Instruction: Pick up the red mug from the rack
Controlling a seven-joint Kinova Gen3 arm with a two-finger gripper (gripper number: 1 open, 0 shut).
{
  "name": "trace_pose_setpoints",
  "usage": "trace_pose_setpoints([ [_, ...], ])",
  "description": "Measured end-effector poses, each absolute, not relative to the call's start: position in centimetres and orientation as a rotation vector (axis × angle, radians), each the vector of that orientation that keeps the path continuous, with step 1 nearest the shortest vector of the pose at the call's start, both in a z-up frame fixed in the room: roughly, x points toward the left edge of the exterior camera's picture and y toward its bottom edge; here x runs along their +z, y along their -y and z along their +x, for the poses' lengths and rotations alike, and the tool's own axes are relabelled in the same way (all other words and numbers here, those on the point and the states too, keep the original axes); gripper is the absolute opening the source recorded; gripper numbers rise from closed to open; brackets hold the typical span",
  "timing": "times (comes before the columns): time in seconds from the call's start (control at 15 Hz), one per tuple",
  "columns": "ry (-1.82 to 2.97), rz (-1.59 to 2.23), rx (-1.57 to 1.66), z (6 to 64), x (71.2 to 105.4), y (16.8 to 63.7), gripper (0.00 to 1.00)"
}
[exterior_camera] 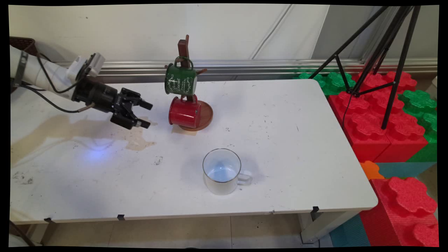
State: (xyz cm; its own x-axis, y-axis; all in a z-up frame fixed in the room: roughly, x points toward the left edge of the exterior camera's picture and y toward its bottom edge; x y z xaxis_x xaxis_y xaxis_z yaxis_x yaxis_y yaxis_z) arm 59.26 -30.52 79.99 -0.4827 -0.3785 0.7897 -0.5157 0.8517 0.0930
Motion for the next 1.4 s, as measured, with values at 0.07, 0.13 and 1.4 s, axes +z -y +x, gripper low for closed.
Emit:
trace_pose_setpoints([
  [0.07,2.125,0.651,0.189,59.0,79.7,30.6,1.00],
  [0.13,2.116,0.655,0.183,58.7,79.4,30.7,1.00],
  [1.4,1.957,0.805,0.116,55.9,75.3,33.3,1.00],
])
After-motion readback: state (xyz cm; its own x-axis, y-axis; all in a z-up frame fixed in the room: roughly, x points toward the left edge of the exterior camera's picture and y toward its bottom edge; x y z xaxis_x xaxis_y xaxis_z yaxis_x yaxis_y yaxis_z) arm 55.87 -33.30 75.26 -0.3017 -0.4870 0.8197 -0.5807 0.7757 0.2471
